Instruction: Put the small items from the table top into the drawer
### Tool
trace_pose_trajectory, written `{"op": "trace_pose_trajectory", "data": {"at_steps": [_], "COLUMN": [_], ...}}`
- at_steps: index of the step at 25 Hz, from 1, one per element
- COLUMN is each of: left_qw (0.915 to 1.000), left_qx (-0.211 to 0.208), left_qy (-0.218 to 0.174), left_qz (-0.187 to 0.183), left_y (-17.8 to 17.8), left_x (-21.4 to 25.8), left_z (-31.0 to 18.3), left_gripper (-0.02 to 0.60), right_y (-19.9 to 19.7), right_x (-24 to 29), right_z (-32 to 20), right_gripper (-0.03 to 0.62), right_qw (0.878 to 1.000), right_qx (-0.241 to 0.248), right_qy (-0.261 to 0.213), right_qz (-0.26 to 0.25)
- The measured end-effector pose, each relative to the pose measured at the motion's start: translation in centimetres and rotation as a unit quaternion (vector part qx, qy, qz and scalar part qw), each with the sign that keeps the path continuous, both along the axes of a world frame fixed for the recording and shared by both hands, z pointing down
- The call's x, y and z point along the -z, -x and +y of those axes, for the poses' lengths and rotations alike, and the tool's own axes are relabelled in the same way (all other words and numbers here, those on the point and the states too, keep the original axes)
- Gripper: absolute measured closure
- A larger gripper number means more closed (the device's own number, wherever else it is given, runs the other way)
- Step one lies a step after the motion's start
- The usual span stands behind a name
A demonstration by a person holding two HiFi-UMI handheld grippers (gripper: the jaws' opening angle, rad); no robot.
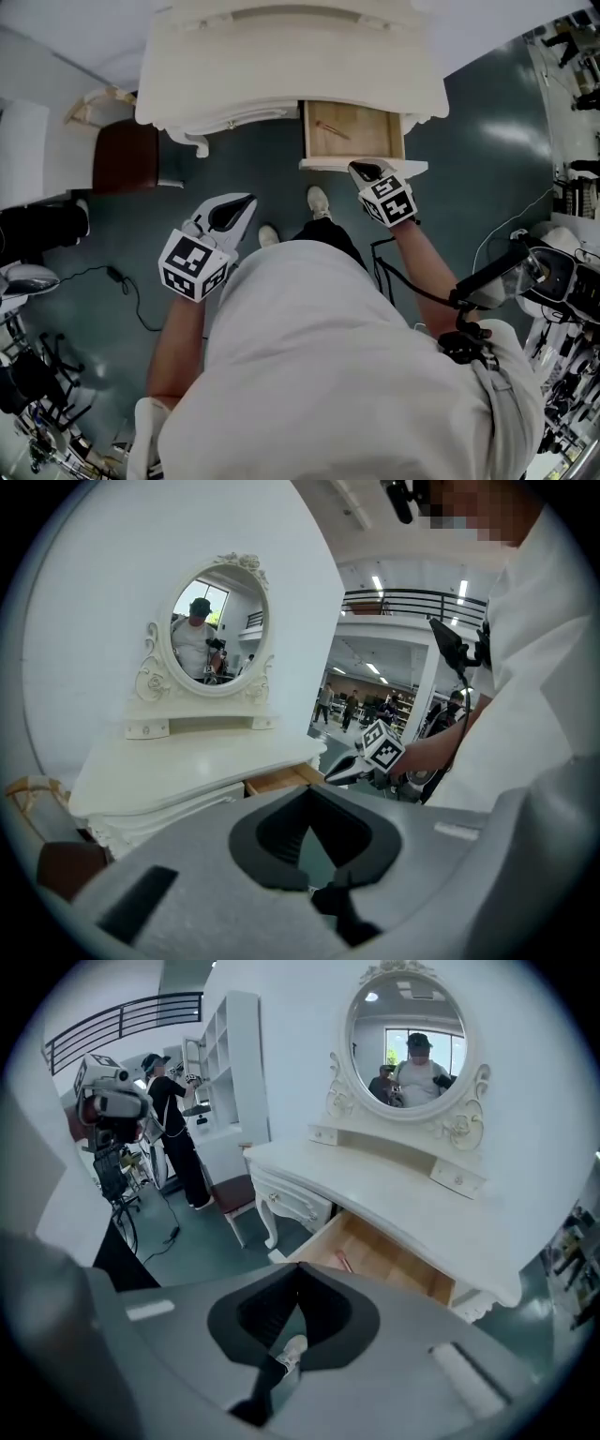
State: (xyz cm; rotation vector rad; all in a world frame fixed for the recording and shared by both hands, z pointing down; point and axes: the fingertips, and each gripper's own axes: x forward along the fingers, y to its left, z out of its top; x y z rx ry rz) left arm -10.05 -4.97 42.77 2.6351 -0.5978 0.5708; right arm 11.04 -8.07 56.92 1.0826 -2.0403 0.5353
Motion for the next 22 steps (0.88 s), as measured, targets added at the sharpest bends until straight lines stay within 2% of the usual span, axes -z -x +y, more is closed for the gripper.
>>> {"op": "trace_pose_trajectory", "data": {"at_steps": [6,13,22], "left_qw": [0.9996,0.9988,0.9984], "left_qx": [-0.024,-0.047,-0.054], "left_qy": [-0.012,-0.015,-0.016], "left_qz": [0.001,0.004,0.006], "left_y": [1.9,4.8,4.9], "left_x": [0.2,0.6,-0.1], "left_z": [1.6,5.1,5.7], "left_gripper": [0.580,0.580,0.580], "right_y": [3.7,9.2,10.9], "right_x": [3.4,6.7,7.3], "right_z": [3.7,7.3,8.3], "right_gripper": [0.594,0.594,0.594], "right_qw": [1.000,0.999,0.998], "right_qx": [-0.010,-0.001,0.016], "right_qy": [-0.022,-0.043,-0.052], "right_qz": [-0.018,-0.031,-0.032]}}
